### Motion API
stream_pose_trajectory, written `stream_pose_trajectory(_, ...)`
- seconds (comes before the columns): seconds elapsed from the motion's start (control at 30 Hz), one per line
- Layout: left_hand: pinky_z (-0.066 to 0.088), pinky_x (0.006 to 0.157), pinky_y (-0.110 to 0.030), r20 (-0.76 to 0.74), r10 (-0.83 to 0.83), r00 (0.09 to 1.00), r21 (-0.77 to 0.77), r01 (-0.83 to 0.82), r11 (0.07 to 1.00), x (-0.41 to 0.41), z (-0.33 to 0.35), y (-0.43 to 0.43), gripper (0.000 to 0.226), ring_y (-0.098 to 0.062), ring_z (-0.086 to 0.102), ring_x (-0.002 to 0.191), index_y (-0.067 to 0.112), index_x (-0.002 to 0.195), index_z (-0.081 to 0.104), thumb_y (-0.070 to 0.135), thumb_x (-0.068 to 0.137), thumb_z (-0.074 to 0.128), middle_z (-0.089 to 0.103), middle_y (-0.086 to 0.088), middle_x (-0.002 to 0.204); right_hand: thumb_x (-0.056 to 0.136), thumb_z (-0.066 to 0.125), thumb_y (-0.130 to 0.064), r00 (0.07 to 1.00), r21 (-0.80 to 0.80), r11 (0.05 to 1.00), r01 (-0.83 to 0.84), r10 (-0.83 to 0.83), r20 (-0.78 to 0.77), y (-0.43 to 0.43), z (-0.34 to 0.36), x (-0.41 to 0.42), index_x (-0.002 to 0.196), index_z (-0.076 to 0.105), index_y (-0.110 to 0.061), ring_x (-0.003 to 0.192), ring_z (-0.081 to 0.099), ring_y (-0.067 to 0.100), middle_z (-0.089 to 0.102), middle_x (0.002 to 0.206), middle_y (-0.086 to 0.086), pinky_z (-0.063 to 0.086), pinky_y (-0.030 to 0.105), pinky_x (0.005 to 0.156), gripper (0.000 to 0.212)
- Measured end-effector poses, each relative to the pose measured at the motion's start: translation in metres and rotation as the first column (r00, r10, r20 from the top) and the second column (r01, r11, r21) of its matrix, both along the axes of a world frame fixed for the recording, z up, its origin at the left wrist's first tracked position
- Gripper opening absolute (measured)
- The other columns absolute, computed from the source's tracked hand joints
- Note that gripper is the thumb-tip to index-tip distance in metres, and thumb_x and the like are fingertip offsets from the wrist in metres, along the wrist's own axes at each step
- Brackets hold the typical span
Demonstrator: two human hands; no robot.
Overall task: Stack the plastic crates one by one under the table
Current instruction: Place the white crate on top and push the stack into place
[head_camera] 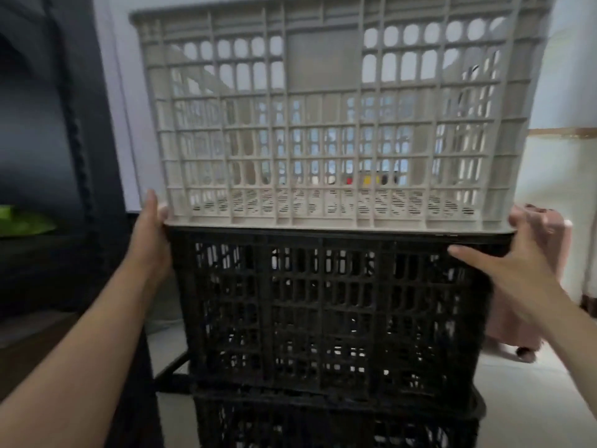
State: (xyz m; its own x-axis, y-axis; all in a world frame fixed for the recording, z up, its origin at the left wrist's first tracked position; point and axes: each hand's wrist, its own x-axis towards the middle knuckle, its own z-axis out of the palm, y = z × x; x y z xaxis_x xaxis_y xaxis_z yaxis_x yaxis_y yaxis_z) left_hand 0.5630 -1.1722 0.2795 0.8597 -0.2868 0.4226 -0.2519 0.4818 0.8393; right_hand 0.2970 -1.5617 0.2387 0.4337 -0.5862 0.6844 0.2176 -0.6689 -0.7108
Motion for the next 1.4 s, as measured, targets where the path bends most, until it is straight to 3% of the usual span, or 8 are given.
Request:
stream_pose_trajectory(0.17, 0.042, 0.102, -0.047, -0.082, -0.065, 0.995, -0.027, 0.062, 0.998, -0.006, -0.002, 0.025, 0.094, -0.035, 0.058, 0.119, 0.002, 0.134, 0.05, 0.074, 0.086, 0.015, 0.06, -0.023, 0.127, 0.042, 0.085, -0.068, 0.998, 0.028, 0.999, 0.046, -0.047, 0.033, -0.021, -0.005, 0.012, 0.122, 0.053, -0.037, 0.103, 0.066, 0.002, 0.068, 0.113, -0.02, 0.052, 0.022, 0.083, 0.092)
stream_pose_trajectory(0.4, 0.053, 0.089, -0.037, 0.1, -0.09, 0.991, 0.122, 0.077, 0.99, -0.008, -0.003, 0.026, 0.04, -0.023, 0.067, 0.106, 0.012, 0.113, 0.068, 0.034, 0.096, 0.039, 0.069, -0.011, 0.118, 0.048, 0.083, -0.069, 0.982, 0.049, 0.983, 0.18, -0.182, 0.049, -0.04, -0.013, 0.021, 0.13, 0.052, -0.033, 0.104, 0.066, 0.003, 0.067, 0.116, -0.022, 0.052, 0.029, 0.084, 0.094)
stream_pose_trajectory(0.6, 0.059, 0.075, -0.029, 0.12, 0.029, 0.992, 0.214, -0.054, 0.975, -0.001, -0.006, 0.024, 0.038, -0.018, 0.071, 0.094, 0.01, 0.121, 0.059, 0.031, 0.089, 0.06, 0.069, -0.011, 0.116, 0.041, 0.072, -0.083, 0.973, 0.008, 0.973, 0.23, -0.23, 0.024, -0.02, -0.005, 0.012, 0.119, 0.052, -0.048, 0.106, 0.063, 0.014, 0.063, 0.111, -0.025, 0.042, 0.001, 0.079, 0.088)
stream_pose_trajectory(0.77, 0.052, 0.094, -0.046, 0.123, 0.222, 0.967, 0.389, -0.253, 0.886, -0.006, 0.016, 0.019, 0.107, -0.026, 0.065, 0.106, 0.008, 0.135, 0.045, 0.071, 0.053, 0.073, 0.062, -0.01, 0.125, 0.035, 0.07, -0.085, 0.971, -0.131, 0.963, 0.234, -0.239, -0.024, 0.0, 0.006, 0.004, 0.122, 0.048, -0.033, 0.11, 0.06, 0.02, 0.061, 0.118, -0.012, 0.047, 0.042, 0.097, 0.104)
stream_pose_trajectory(0.87, 0.053, 0.09, -0.048, 0.247, 0.318, 0.915, 0.427, -0.398, 0.812, -0.009, 0.031, 0.015, 0.07, -0.024, 0.066, 0.098, 0.017, 0.122, 0.053, 0.063, 0.07, 0.066, 0.066, -0.002, 0.108, 0.034, 0.073, -0.076, 0.984, -0.121, 0.979, 0.166, -0.172, -0.043, 0.009, 0.011, 0.0, 0.111, 0.045, -0.043, 0.105, 0.055, 0.015, 0.056, 0.107, -0.019, 0.044, 0.036, 0.092, 0.089)
stream_pose_trajectory(1.03, 0.053, 0.085, -0.043, 0.367, 0.348, 0.863, 0.417, -0.487, 0.768, -0.005, 0.033, 0.013, 0.046, -0.025, 0.065, 0.093, 0.017, 0.11, 0.054, 0.053, 0.082, 0.062, 0.065, -0.005, 0.102, 0.031, 0.072, -0.077, 0.973, -0.114, 0.976, 0.187, -0.2, -0.115, 0.015, 0.015, -0.004, 0.123, 0.038, -0.026, 0.108, 0.048, 0.015, 0.044, 0.115, -0.019, 0.04, 0.033, 0.092, 0.11)
stream_pose_trajectory(1.2, 0.055, 0.074, -0.038, 0.359, 0.366, 0.858, 0.365, -0.49, 0.791, 0.004, 0.04, 0.014, 0.058, -0.021, 0.066, 0.085, 0.016, 0.113, 0.059, 0.06, 0.076, 0.063, 0.066, -0.003, 0.094, 0.039, 0.069, -0.072, 0.974, -0.147, 0.97, 0.191, -0.206, -0.091, 0.024, 0.014, -0.004, 0.125, 0.041, -0.016, 0.092, 0.035, -0.01, 0.028, 0.094, -0.06, 0.034, 0.03, 0.093, 0.106)
stream_pose_trajectory(1.4, 0.052, 0.086, -0.056, 0.287, 0.388, 0.876, 0.403, -0.478, 0.781, 0.01, 0.039, 0.021, 0.077, -0.033, 0.066, 0.092, 0.021, 0.098, 0.061, 0.081, 0.05, 0.062, 0.068, -0.008, 0.1, 0.035, 0.069, -0.081, 0.979, -0.105, 0.983, 0.15, -0.162, -0.124, 0.023, 0.013, -0.007, 0.111, 0.039, -0.037, 0.094, 0.054, 0.003, 0.046, 0.101, -0.033, 0.043, 0.026, 0.084, 0.093)
